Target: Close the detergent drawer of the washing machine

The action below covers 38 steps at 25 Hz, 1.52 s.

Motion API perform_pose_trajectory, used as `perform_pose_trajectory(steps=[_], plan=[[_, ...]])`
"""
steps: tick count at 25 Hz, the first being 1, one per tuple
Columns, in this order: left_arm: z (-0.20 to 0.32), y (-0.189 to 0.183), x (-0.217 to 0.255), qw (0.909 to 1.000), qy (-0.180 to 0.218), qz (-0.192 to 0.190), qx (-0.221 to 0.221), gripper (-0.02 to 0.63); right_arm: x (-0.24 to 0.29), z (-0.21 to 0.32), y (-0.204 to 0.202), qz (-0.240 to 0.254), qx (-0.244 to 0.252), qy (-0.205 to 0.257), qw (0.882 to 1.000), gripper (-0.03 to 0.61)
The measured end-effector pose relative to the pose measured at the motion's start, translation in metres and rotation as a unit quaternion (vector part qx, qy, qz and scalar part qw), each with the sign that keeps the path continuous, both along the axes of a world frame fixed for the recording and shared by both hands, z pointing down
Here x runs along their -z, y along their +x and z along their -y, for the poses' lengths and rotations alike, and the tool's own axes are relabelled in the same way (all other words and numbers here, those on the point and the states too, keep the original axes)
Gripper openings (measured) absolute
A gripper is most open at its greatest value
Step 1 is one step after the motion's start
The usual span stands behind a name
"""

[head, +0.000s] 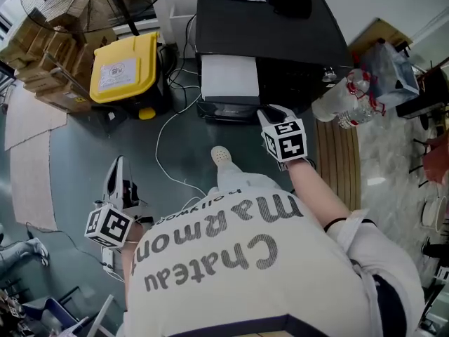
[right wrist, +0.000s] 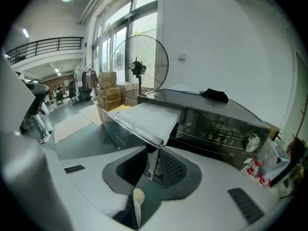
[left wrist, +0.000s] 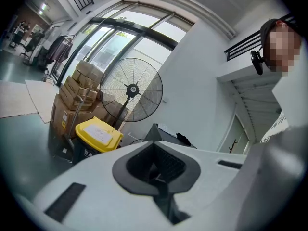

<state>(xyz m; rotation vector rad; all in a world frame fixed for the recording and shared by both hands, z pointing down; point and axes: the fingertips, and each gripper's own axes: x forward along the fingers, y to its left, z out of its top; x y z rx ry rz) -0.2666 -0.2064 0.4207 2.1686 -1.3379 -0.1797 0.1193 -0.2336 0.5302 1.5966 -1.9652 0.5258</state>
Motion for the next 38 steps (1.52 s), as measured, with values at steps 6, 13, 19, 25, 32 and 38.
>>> perform_pose_trajectory(steps=[6, 13, 19, 25, 32, 38], plan=[[0.005, 0.003, 0.003, 1.0000, 0.003, 0.000, 0.001, 0.008, 0.004, 0.006, 0.008, 0.002, -0.008, 0.005, 1.000, 0.098], [0.013, 0.004, 0.002, 1.0000, 0.002, 0.001, 0.002, 0.008, 0.004, 0.012, 0.012, 0.000, -0.007, 0.006, 1.000, 0.098], [0.020, 0.009, 0.001, 1.0000, 0.001, 0.003, -0.002, 0.008, 0.004, 0.020, 0.014, -0.003, -0.001, 0.007, 1.000, 0.098], [0.031, 0.013, -0.001, 1.0000, -0.001, 0.003, -0.003, 0.008, 0.004, 0.032, 0.017, -0.004, 0.000, 0.009, 1.000, 0.098], [0.044, 0.013, -0.001, 1.0000, -0.004, 0.000, 0.001, 0.008, 0.005, 0.046, 0.021, -0.005, -0.005, 0.007, 1.000, 0.098], [0.055, 0.013, 0.000, 1.0000, -0.007, -0.001, 0.005, 0.008, 0.008, 0.062, 0.026, -0.002, -0.012, 0.007, 1.000, 0.098]])
